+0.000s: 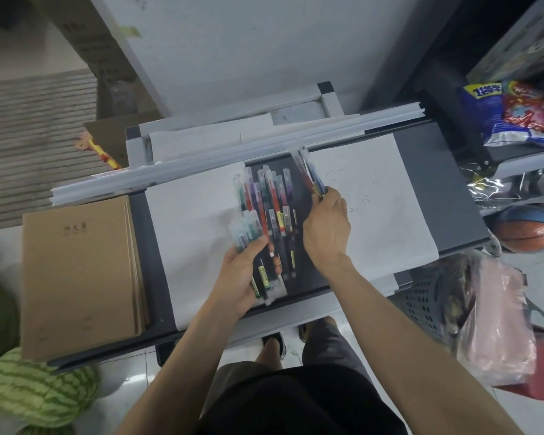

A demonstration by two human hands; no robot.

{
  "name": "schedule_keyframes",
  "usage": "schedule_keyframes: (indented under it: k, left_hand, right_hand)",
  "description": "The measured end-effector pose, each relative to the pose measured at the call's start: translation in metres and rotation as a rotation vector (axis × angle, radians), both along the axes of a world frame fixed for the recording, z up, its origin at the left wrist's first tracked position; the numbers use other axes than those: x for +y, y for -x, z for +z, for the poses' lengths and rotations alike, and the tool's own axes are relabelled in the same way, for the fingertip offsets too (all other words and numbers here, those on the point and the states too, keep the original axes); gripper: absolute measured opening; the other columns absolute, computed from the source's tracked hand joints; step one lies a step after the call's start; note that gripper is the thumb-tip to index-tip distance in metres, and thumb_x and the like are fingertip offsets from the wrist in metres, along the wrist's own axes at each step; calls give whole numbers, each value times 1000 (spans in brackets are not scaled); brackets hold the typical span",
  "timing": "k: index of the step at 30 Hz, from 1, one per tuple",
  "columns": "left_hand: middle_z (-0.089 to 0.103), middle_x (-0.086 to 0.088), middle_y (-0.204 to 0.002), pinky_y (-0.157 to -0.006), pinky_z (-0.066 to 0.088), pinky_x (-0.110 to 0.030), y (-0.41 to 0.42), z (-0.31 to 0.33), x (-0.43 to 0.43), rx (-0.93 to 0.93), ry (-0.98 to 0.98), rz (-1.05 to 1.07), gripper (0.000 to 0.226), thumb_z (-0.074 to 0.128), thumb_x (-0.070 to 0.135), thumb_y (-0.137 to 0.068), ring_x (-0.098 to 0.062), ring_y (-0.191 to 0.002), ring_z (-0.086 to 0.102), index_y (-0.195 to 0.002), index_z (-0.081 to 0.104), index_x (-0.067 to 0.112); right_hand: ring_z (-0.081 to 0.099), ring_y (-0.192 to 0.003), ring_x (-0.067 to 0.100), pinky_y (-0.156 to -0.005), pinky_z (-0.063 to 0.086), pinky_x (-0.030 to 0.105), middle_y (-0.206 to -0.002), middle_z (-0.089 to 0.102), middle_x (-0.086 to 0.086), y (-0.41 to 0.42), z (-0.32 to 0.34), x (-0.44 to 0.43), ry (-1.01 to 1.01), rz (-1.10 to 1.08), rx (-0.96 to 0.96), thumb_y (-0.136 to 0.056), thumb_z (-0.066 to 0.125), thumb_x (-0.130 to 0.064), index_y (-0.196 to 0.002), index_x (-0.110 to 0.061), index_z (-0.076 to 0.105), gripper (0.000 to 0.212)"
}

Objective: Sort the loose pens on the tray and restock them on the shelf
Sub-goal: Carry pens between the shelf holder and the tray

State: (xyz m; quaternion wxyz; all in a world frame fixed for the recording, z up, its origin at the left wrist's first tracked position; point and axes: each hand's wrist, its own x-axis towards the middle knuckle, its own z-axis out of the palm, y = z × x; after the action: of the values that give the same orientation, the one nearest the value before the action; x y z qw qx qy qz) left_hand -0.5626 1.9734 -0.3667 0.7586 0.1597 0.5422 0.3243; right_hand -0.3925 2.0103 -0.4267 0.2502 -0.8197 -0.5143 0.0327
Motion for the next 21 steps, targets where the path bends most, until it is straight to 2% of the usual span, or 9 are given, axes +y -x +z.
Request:
schedule_keyframes:
  k: [5,7,10,11,13,14,16,19,21]
  left_hand:
    - [57,-16,-86,-53,55,-36,-3,4,5,2,-80,-22,15,63,15,-103,-29,-65,58,-109,61,2]
    - [59,-13,-85,-57,56,-36,-7,5,11,4,-104,-35,15,63,15,-103,-28,-66,58,-109,61,2]
    - [61,-13,-86,-60,56,-38,-20,7,27,14,-124,-63,15,64,14,-102,-26,-64,58,-109,62,1]
    - [62,-13,-86,-60,56,-38,-26,10,34,17,-133,-69,15,65,13,-102,-25,-63,58,-109,63,1]
    - [69,-11,-90,-61,55,-39,-40,15,50,38,-175,-85,18,65,13,-101,-23,-59,58,-112,64,-2]
    - [73,-8,-96,-62,55,-40,-46,18,58,60,-211,-100,23,65,15,-102,-23,-59,58,-116,63,-3]
    - [76,-3,-102,-64,53,-41,-59,24,75,106,-306,-137,28,67,20,-102,-24,-60,55,-122,67,0]
    - [70,-8,-78,-67,45,-48,-79,36,97,154,-435,-133,8,69,20,-100,-29,-59,54,-99,75,15]
    - [65,-4,-69,-66,44,-50,-90,43,106,170,-477,-135,8,66,16,-101,-28,-57,54,-100,67,8]
  right_hand:
    - [63,-72,21,-66,48,30,-92,64,3,-5,33,-5,50,-78,374,-111,41,-24,-130,-6,48,27]
    - [61,-71,13,-67,50,28,-88,62,-4,-9,46,-6,2,-106,501,-111,39,-26,-128,-9,48,25]
    - [59,-70,4,-65,45,15,-82,62,-8,-15,55,-6,-96,-127,694,-111,41,-25,-116,-13,55,19]
    - [58,-70,3,-67,46,16,-82,63,-8,-18,57,-6,-123,-116,747,-110,43,-24,-110,-14,57,17]
    - [58,-72,9,-74,52,29,-81,64,-8,-24,59,-5,-145,-85,820,-107,47,-21,-97,-17,60,17]
    - [57,-72,12,-73,52,36,-79,64,-9,-27,58,-5,-139,-74,845,-105,48,-20,-93,-19,60,17]
    - [54,-69,13,-68,49,39,-75,61,-11,-31,59,-6,-113,-48,892,-103,50,-19,-89,-21,60,17]
    - [48,-66,15,-64,41,38,-73,59,-3,-37,60,-6,-66,9,936,-101,50,-20,-85,-21,57,18]
    - [47,-66,16,-63,41,39,-74,59,4,-40,64,-3,-59,42,938,-102,50,-22,-85,-23,58,18]
